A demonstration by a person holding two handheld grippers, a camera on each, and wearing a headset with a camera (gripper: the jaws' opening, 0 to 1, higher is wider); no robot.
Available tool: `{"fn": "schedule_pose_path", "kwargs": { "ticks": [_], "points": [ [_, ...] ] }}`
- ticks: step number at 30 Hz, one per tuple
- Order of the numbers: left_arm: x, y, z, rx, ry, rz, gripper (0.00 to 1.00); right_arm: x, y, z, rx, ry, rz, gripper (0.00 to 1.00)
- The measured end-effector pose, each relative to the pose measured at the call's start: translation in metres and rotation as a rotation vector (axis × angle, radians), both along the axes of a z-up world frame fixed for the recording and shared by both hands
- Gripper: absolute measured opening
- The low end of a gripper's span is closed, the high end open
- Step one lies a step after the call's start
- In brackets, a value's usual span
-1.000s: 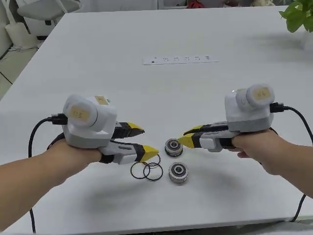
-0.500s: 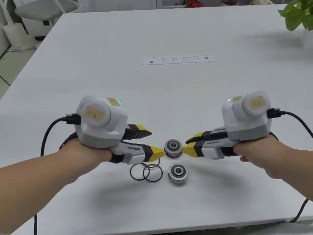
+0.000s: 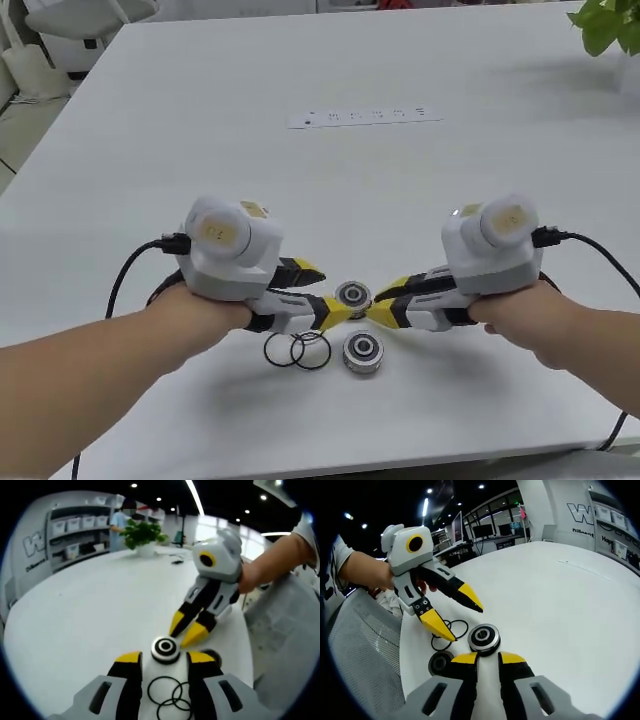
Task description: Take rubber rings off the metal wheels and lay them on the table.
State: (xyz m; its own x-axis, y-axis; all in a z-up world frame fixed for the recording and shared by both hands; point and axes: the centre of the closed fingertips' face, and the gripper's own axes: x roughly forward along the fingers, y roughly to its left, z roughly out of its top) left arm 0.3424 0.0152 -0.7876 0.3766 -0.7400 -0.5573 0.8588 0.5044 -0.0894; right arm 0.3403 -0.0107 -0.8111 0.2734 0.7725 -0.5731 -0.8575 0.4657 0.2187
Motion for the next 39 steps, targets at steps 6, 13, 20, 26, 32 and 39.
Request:
{"fn": "schedule_pose_path", "kwargs": {
  "ticks": [6,13,20,26,32,39],
  "points": [
    [0.000,-0.009,-0.002,-0.004,0.005,-0.011,0.32,0.000,0.001,0.000,0.008,-0.007,0.000,0.12],
    [0.002,-0.016,-0.004,0.012,-0.004,-0.016,0.26,-0.001,0.001,0.000,0.012,-0.009,0.000,0.11],
    [0.004,-0.018,-0.006,0.024,-0.023,-0.021,0.17,-0.002,0.002,0.000,0.017,-0.011,0.002,0.10],
    [0.007,-0.017,-0.008,0.044,-0.045,-0.011,0.14,-0.001,0.002,0.000,0.024,-0.009,-0.006,0.09],
    [0.006,-0.015,-0.008,0.042,-0.060,-0.003,0.14,0.001,-0.001,-0.002,0.039,0.018,-0.033,0.01],
    [0.005,-0.015,-0.007,0.045,-0.078,0.013,0.13,0.000,0.000,0.000,0.076,0.067,-0.079,0.00]
  ]
}}
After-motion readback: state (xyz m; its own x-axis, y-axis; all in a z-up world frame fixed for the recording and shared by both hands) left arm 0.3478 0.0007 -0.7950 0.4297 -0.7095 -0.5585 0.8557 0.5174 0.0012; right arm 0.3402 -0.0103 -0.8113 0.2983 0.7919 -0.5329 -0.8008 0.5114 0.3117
